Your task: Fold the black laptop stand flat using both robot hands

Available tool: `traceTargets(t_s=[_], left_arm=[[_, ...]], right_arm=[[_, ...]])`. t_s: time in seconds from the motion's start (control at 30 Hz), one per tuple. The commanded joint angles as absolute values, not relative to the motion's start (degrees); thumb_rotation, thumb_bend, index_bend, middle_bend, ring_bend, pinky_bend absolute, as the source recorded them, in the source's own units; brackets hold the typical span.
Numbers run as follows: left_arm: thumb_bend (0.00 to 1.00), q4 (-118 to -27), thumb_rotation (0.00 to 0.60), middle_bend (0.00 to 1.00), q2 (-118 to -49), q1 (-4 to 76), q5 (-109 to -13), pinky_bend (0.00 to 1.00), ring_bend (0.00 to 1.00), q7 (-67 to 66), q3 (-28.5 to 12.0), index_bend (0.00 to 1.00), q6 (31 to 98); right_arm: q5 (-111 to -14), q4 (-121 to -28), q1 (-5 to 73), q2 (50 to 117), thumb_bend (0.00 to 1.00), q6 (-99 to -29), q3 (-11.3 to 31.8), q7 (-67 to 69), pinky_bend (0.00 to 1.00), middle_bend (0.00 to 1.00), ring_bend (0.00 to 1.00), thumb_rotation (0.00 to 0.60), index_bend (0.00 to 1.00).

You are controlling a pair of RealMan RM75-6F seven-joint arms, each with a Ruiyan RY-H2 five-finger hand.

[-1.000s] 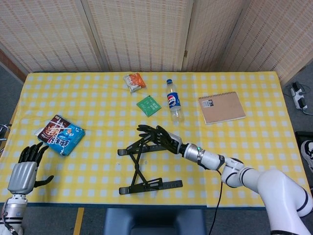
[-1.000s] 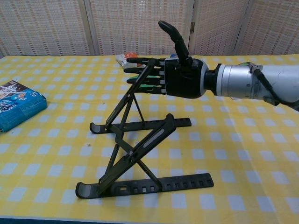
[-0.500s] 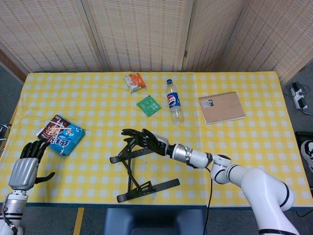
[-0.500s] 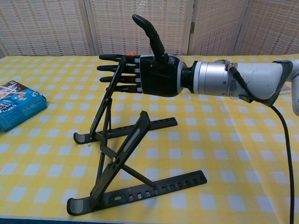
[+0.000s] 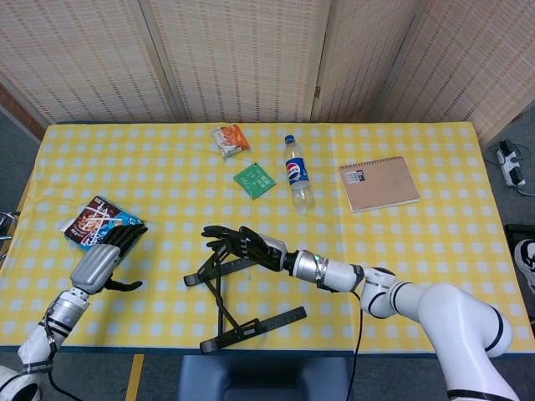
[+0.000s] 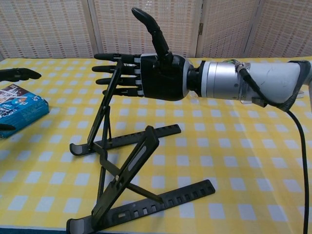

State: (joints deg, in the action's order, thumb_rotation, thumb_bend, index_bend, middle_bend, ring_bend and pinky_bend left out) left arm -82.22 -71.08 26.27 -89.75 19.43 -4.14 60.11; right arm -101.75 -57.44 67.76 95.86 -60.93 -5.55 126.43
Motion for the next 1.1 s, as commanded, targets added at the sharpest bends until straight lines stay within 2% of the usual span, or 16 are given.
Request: traceTargets(t_s=[0.03, 0.23, 0.57, 0.9, 1.1], left_arm=[[0.19, -80.2, 0.600, 0.10, -72.2, 32.3, -92.5, 0.00, 0.06, 30.3, -2.7, 0.09, 53.1], [0.19, -77.6, 0.600, 0.10, -73.8, 37.0, -96.1, 0.00, 0.06, 40.7, 0.3, 0.09, 49.1], [0.20, -71.4, 0.600, 0.14, -77.8, 42.6, -99.1, 0.00, 0.06, 62.3, 4.5, 0.20, 47.9], [0.42, -63.8, 0.600, 0.17, -81.2, 46.3, -103.3, 0.00, 0.07, 78.4, 9.2, 0.31, 52.1], [0.45, -60.4, 0.600, 0.17, -83.7, 47.3, -103.2, 0.00, 0.07, 81.3, 10.3, 0.32, 53.7]], right_arm=[[-101.6, -58.5, 68.3, 95.4, 0.06, -61.0, -5.4, 125.6, 0.00, 0.00, 0.05, 0.081, 0.00], [-101.2, -60.6, 69.4, 94.7, 0.06, -60.4, -5.2, 124.2, 0.00, 0.00, 0.05, 0.080, 0.00], [-100.3, -63.0, 70.4, 94.0, 0.06, -58.7, -5.4, 122.0, 0.00, 0.00, 0.04, 0.081, 0.00], [-99.3, -63.5, 70.6, 93.9, 0.06, -57.5, -5.4, 120.8, 0.00, 0.00, 0.04, 0.079, 0.00], [-99.0, -63.6, 70.6, 93.9, 0.06, -57.2, -5.5, 120.4, 0.00, 0.00, 0.04, 0.083, 0.00]])
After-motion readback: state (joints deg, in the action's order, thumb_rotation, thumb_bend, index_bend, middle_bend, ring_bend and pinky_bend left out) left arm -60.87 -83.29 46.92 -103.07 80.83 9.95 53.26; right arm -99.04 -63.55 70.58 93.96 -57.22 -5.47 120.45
